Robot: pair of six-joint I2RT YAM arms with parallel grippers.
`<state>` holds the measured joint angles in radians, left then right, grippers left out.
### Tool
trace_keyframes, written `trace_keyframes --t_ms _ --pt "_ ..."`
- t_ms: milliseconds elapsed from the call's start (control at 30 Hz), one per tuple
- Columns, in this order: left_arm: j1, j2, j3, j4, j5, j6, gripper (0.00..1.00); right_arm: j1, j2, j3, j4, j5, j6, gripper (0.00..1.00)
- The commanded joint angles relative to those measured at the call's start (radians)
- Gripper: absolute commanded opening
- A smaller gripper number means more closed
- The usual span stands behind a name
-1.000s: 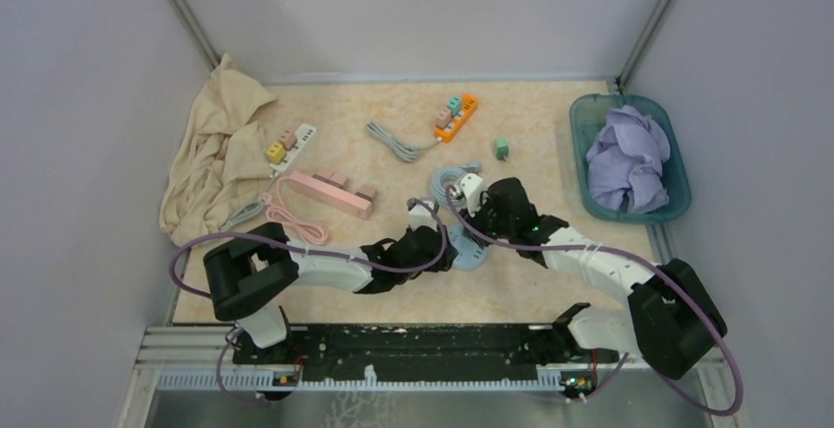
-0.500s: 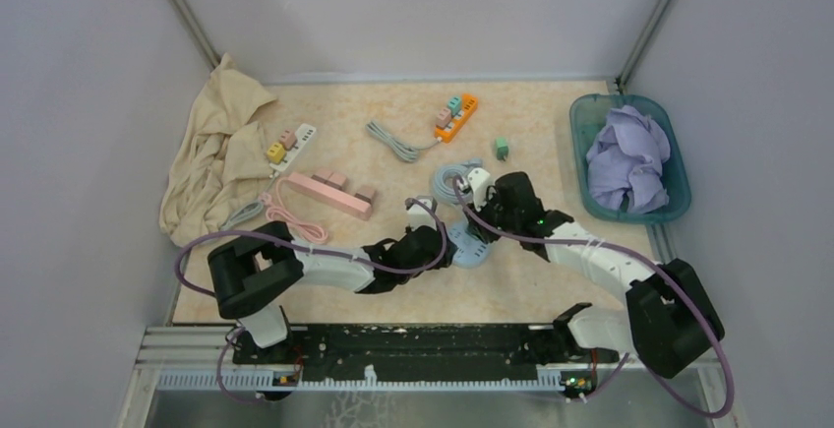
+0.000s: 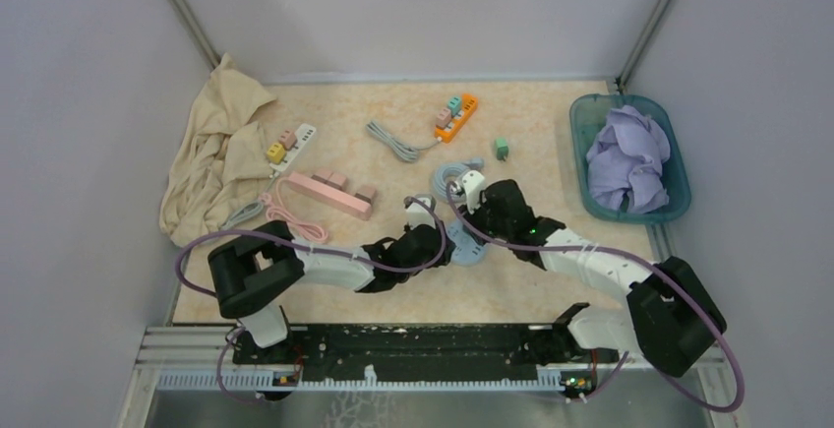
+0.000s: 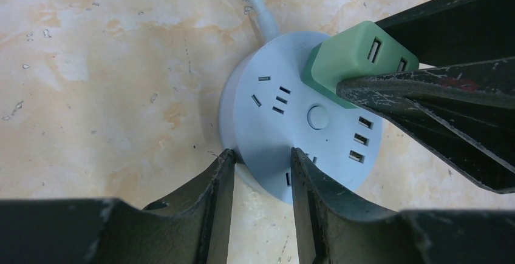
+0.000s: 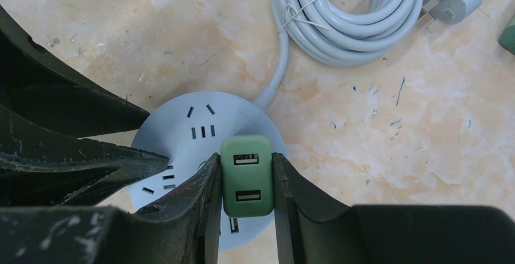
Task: Pull the plug off the socket
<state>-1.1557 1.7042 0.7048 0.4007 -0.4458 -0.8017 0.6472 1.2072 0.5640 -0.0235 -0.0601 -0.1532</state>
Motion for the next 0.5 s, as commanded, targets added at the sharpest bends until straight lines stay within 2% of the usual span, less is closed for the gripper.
trace_keyframes --t_ms 0,167,367,467 --pt "-0.015 0.073 -0.03 -0.102 0.088 -0.002 0.43 0.027 0.013 0.059 0.094 -0.098 0.127 0.0" --pt "-0.013 0.065 -0.031 -0.107 0.086 0.005 0.43 -0.091 0.0 0.082 -0.013 -0.39 0.077 0.0" --pt "-0.014 0.062 -0.038 -0.101 0.093 0.014 0.43 -0.092 -0.078 -0.013 0.022 -0.537 -0.068 0.0" --pt "-0.014 0.057 -0.051 -0.082 0.1 0.018 0.43 -0.076 -0.073 -0.012 0.021 -0.531 -0.098 0.0"
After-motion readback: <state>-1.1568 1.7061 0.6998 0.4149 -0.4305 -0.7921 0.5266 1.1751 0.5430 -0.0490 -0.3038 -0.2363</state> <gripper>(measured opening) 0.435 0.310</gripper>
